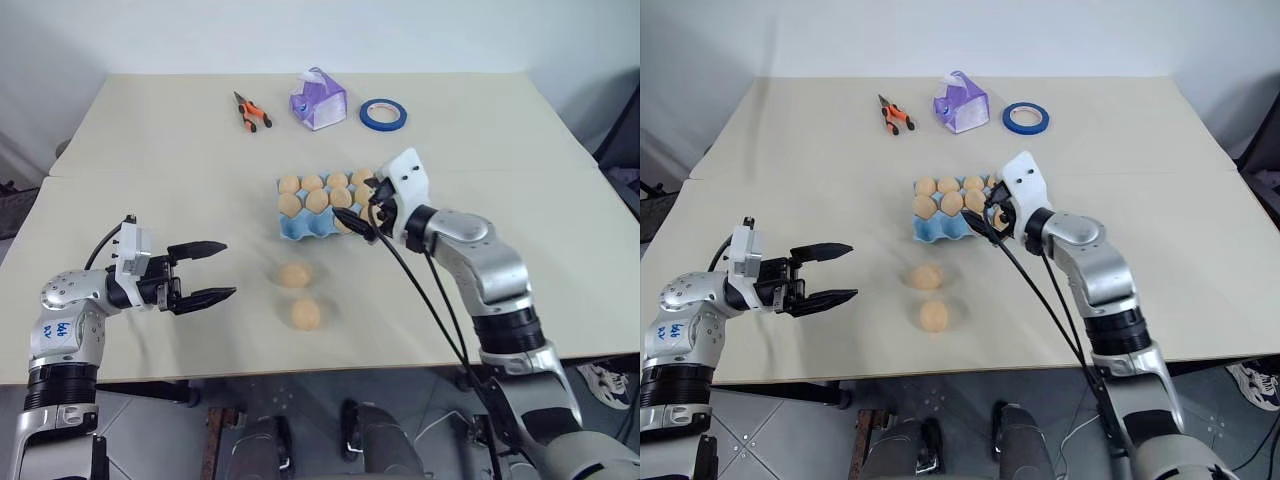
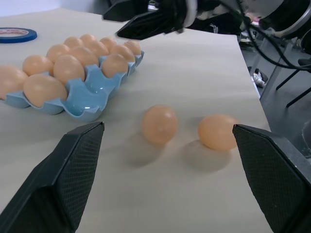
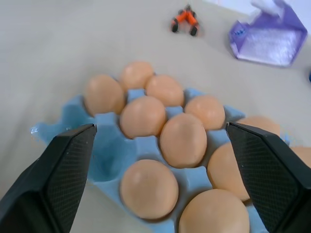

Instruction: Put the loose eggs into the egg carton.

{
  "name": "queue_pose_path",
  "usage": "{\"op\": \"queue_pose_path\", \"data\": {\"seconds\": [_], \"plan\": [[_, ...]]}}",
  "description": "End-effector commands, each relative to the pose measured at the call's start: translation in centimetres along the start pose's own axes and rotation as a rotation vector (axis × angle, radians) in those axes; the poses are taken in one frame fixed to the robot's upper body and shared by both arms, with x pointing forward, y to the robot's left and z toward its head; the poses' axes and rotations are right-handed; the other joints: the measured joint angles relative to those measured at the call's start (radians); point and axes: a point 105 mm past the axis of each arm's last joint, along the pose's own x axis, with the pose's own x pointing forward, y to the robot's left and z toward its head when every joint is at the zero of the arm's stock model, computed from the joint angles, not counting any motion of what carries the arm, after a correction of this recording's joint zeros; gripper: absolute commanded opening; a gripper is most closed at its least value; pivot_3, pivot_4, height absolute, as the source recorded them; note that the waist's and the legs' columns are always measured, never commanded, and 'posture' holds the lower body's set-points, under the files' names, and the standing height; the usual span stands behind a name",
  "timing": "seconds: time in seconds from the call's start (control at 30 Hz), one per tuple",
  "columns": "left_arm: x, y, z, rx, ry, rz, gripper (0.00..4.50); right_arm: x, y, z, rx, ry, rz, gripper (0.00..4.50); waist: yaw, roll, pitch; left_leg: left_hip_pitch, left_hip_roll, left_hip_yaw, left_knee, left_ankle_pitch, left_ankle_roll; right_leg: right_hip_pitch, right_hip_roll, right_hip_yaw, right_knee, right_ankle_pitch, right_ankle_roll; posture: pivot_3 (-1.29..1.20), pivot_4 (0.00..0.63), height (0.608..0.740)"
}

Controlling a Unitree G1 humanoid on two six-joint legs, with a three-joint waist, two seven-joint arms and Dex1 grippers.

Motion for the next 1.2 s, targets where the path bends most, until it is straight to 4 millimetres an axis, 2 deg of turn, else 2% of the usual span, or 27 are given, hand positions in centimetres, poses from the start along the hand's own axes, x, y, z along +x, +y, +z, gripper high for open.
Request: {"op": "queue_pose_path", "data": {"seconds": [0.03,0.17,0.27,0.37,0.53,0.63,0.87,0.97,1.03,1.2], "plan": [[-0.2,0.2,1.1,0.039,-0.033,0.003,4.50,-3.3,1.3,1.0,-0.017,-0.044,0.111,4.47,0.008,0.000,0.000,0.000,0.000,0.000,0.000,0.000,0.000,0.000,0.000,0.000,0.000,0.000,0.000,0.00,0.150,0.740],[-0.2,0.3,1.1,0.035,-0.035,0.006,4.50,-7.9,3.2,-0.9,-0.050,0.019,0.256,4.47,0.024,0.000,0.000,0.000,0.000,0.000,0.000,-0.003,0.003,0.000,0.000,-0.001,-0.005,0.000,0.000,0.00,0.150,0.740],[-0.3,0.3,0.9,0.027,-0.035,0.008,4.50,-10.7,3.5,-2.4,-0.042,0.085,0.295,4.47,0.026,0.000,0.000,0.000,0.000,0.000,0.001,-0.006,0.007,0.001,0.000,-0.002,-0.007,0.000,0.000,0.00,0.150,0.740],[-0.3,0.3,0.9,0.024,-0.036,0.011,4.50,-12.4,3.7,-2.9,-0.032,0.108,0.317,4.47,0.022,0.000,0.000,0.001,0.000,0.001,0.002,-0.009,0.003,0.002,0.000,-0.002,-0.007,0.000,0.001,0.00,0.150,0.740],[-0.7,0.4,0.8,0.020,-0.029,0.015,4.50,-14.1,4.7,-3.3,-0.020,0.138,0.380,4.47,0.025,0.000,0.000,0.002,0.002,0.002,0.002,-0.008,0.003,0.002,0.001,-0.001,-0.006,0.001,0.000,0.00,0.150,0.740],[-1.0,0.6,0.7,0.023,-0.020,0.021,4.50,-14.4,5.4,-3.7,-0.019,0.162,0.411,4.47,0.025,0.000,0.000,0.002,0.002,0.002,0.002,-0.008,0.002,0.002,0.001,0.000,-0.006,0.001,0.000,0.00,0.150,0.740],[-1.6,0.8,0.9,0.030,-0.015,0.027,4.50,-12.0,8.2,-4.0,0.027,0.182,0.454,4.47,0.025,0.000,0.000,0.001,0.002,0.002,0.002,-0.009,0.002,0.002,0.001,0.000,-0.007,0.001,-0.001,0.00,0.150,0.740],[-0.7,-0.4,0.7,0.033,-0.004,-0.029,4.50,-10.9,8.6,-4.0,0.038,0.145,0.428,4.47,0.026,0.000,0.000,0.001,0.002,0.002,0.002,-0.009,0.002,0.001,0.001,0.000,-0.007,0.001,-0.001,0.00,0.150,0.740],[0.6,-1.3,0.8,0.043,-0.009,-0.039,4.50,-10.4,8.4,-3.7,0.012,0.091,0.403,4.47,0.026,0.000,0.000,0.001,0.002,0.002,0.002,-0.009,0.002,0.002,0.000,0.000,-0.008,0.001,-0.001,0.00,0.150,0.740],[2.0,-2.9,1.0,0.012,0.007,0.007,4.50,-10.5,7.7,-3.5,0.021,0.011,0.376,4.47,0.027,0.000,0.000,0.000,0.001,0.002,0.003,-0.010,0.003,0.002,0.000,0.000,-0.009,0.002,0.000,0.00,0.150,0.740]]}}
